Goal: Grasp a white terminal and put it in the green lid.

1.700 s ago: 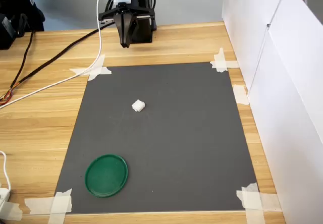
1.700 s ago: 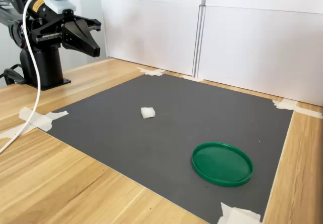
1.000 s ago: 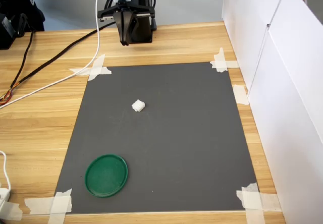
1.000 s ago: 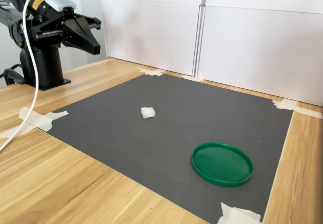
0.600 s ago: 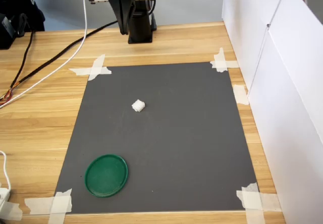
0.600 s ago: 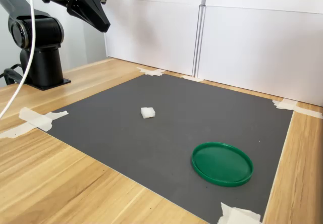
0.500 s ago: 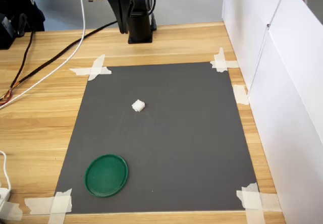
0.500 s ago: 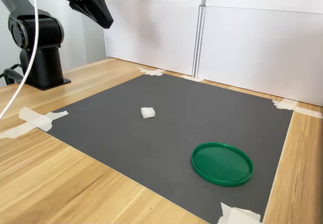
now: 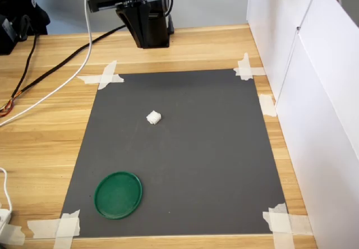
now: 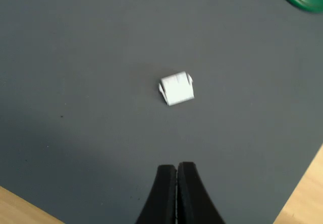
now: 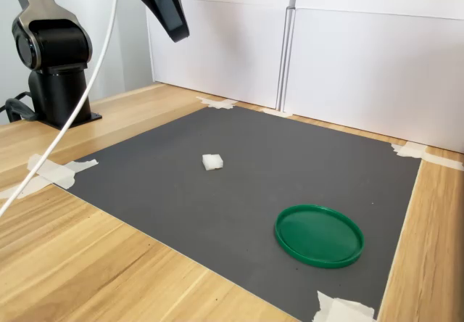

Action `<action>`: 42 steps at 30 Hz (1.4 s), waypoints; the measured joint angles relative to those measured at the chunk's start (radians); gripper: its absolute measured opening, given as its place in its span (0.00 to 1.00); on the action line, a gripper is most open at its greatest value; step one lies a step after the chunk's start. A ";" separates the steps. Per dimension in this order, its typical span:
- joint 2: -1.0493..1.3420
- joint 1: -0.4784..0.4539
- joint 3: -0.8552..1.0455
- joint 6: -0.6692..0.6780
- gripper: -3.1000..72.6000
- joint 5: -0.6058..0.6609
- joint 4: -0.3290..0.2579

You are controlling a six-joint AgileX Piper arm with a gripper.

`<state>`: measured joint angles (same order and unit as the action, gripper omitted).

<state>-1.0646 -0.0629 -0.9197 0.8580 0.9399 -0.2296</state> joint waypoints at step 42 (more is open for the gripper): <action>-0.358 0.086 -0.150 0.373 0.97 0.146 0.099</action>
<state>-1.4224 0.0233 -1.0695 1.2309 1.0862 -0.1308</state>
